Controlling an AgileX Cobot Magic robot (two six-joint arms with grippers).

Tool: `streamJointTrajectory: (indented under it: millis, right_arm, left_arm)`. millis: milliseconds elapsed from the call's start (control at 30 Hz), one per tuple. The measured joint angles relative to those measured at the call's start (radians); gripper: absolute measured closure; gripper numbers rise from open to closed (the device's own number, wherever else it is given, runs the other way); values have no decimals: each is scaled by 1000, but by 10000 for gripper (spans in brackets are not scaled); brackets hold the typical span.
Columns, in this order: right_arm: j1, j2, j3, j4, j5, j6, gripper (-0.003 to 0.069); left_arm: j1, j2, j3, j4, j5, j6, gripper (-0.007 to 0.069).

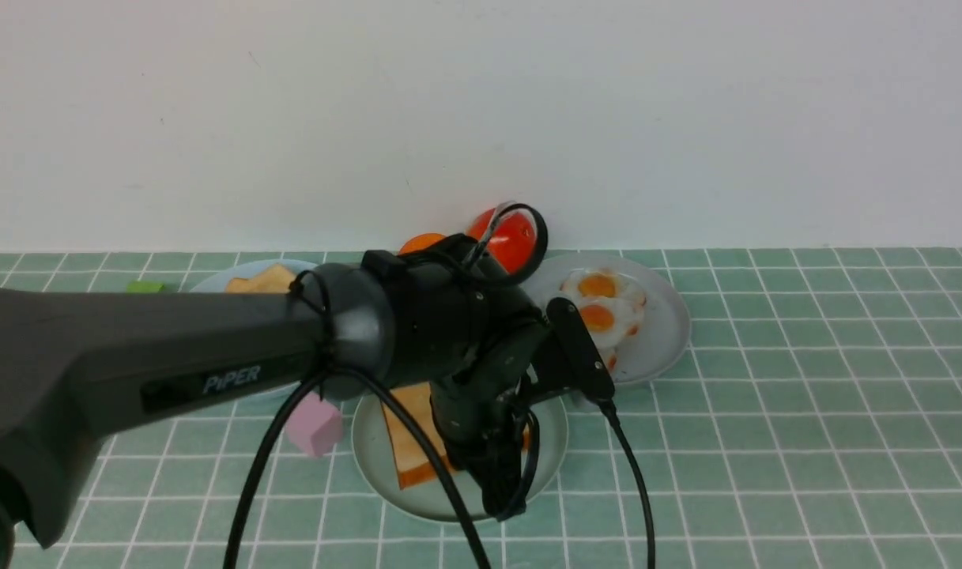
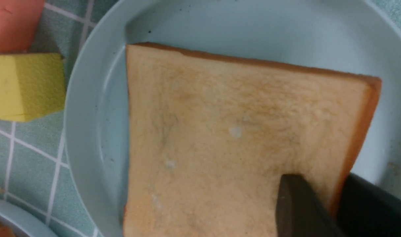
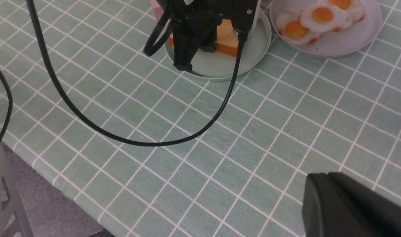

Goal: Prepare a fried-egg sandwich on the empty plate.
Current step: Use the left arm to put a slice of bread into the empty plate in the middle, then use the right arm to grab a fried egg

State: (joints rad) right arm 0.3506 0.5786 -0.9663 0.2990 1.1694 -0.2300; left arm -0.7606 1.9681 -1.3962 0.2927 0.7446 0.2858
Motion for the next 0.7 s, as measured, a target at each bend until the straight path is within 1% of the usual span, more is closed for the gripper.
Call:
streamJointTrajectory:
  millis: [33, 67, 100, 133, 167, 233, 267, 333, 400, 467, 533, 600, 667, 700]
  right_arm:
    - [0, 0, 0, 0, 0, 0, 630]
    - [0, 0, 0, 0, 0, 0, 629]
    - [0, 0, 0, 0, 0, 0, 629]
    - [0, 0, 0, 0, 0, 0, 627]
    - [0, 0, 0, 0, -2, 4, 623]
    - [0, 2, 0, 0, -11, 23, 615]
    - [0, 2, 0, 0, -18, 34, 610]
    - [0, 15, 0, 0, -33, 71, 588]
    - [0, 46, 0, -2, -52, 115, 559]
    - [0, 98, -1, -5, -71, 152, 527]
    - [0, 162, -1, -5, -104, 171, 492]
    - [0, 232, -1, -9, -134, 187, 458]
    - [-5, 328, -1, -12, -174, 200, 426]
    - [-12, 379, -1, -10, -201, 207, 412]
  left_arm:
    - [0, 0, 0, -1, 0, 0, 428]
    - [0, 0, 0, -4, 0, -1, 355]
    - [0, 0, 0, -6, 0, -1, 335]
    - [0, 0, 0, -9, 2, -1, 286]
    - [0, -2, 0, -13, 8, -13, 210]
    - [0, -10, 0, -22, 25, -41, 128]
    - [0, -16, 0, -29, 35, -54, 95]
    - [0, -44, 0, -54, 62, -90, 50]
    - [0, -95, 0, -94, 91, -115, 32]
    - [0, -157, -7, -148, 125, -132, 42]
    - [0, -248, -24, -194, 154, -178, 86]
    - [-2, -335, -31, -218, 165, -254, 167]
    - [-2, -458, -26, -222, 168, -326, 282]
    - [-2, -522, -16, -219, 164, -357, 357]
